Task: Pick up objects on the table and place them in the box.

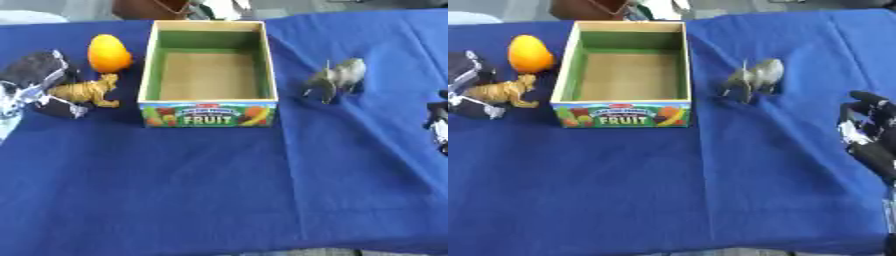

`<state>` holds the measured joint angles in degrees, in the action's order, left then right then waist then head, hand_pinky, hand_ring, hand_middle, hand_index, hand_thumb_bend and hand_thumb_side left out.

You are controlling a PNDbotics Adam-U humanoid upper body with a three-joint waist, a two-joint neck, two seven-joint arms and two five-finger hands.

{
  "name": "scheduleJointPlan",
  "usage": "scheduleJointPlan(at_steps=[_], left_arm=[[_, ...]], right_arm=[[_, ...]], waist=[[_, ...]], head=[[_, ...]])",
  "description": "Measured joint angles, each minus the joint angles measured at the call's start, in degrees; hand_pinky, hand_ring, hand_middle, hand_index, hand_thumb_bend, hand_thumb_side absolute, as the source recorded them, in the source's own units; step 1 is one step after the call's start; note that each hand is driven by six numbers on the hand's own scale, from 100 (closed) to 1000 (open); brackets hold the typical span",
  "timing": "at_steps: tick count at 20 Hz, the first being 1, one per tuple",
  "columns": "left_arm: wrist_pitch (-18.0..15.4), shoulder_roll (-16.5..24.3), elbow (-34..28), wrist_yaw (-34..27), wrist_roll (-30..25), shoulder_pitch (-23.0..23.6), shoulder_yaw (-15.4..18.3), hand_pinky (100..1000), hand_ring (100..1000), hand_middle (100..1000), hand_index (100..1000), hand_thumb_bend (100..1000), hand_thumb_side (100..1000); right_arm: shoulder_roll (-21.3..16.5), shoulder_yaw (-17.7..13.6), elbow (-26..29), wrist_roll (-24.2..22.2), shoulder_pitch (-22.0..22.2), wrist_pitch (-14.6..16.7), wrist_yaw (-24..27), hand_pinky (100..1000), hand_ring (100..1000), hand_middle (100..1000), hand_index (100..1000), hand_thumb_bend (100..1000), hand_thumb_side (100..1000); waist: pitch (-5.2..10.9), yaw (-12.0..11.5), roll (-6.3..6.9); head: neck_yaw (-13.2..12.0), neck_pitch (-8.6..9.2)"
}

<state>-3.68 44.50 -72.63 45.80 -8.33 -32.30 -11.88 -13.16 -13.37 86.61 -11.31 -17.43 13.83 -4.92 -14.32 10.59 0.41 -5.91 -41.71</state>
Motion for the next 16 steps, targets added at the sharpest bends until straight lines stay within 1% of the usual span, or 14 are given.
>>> scheduleJointPlan(at_steps=[1,2,3,4,5,6,8,10,16], left_arm=[[0.0,-0.2,0.1,0.0,0.1,0.0,0.0,558,329,240,390,251,152],[0.0,-0.2,0.1,0.1,0.3,0.0,0.0,548,309,212,364,227,157],[0.0,-0.2,0.2,0.1,0.6,0.0,0.0,541,296,194,347,218,157],[0.1,-0.2,0.2,0.1,1.0,0.0,0.0,529,270,154,309,211,159],[0.3,-0.2,0.2,0.1,1.4,0.0,0.0,526,264,145,300,209,160],[0.4,-0.2,0.2,0.2,1.9,0.0,0.0,518,244,116,271,206,161],[0.8,-0.2,0.2,0.2,2.7,0.0,0.0,509,225,100,238,200,166],[1.1,-0.2,0.2,0.2,3.3,0.0,0.1,505,218,100,224,200,169],[1.7,-0.1,-2.2,-0.6,3.8,0.1,0.8,503,217,100,220,205,173]], right_arm=[[0.0,0.0,0.0,0.0,0.0,0.0,0.0,594,797,602,814,100,265],[0.0,0.0,0.0,0.0,0.0,0.0,0.0,594,797,602,814,100,264],[0.0,0.0,0.0,0.0,0.0,0.0,0.0,594,797,602,814,100,264],[0.0,0.0,0.0,0.0,0.0,0.0,0.0,594,797,602,814,100,265],[0.0,0.0,0.0,0.0,0.0,0.0,0.0,594,797,602,814,100,265],[0.0,0.0,0.0,0.0,0.0,0.0,0.0,594,797,602,815,100,265],[0.0,0.0,0.0,0.0,0.0,0.0,0.0,594,797,602,815,100,265],[0.0,0.0,0.0,0.0,0.0,0.0,0.0,594,797,602,815,100,265],[0.0,0.0,0.0,0.0,0.0,0.0,0.0,594,797,602,815,100,265]], waist=[[-0.01,0.0,-0.03],[-0.01,0.0,-0.04],[-0.01,0.0,-0.04],[-0.02,0.0,-0.03],[-0.02,0.0,-0.03],[-0.02,0.0,-0.03],[-0.03,0.0,-0.02],[-0.04,0.0,0.00],[-0.07,0.0,0.12]], head=[[0.0,0.00],[0.0,0.00],[0.0,0.00],[0.0,0.00],[0.0,0.00],[0.0,0.00],[0.0,0.01],[0.0,0.01],[0.1,0.01]])
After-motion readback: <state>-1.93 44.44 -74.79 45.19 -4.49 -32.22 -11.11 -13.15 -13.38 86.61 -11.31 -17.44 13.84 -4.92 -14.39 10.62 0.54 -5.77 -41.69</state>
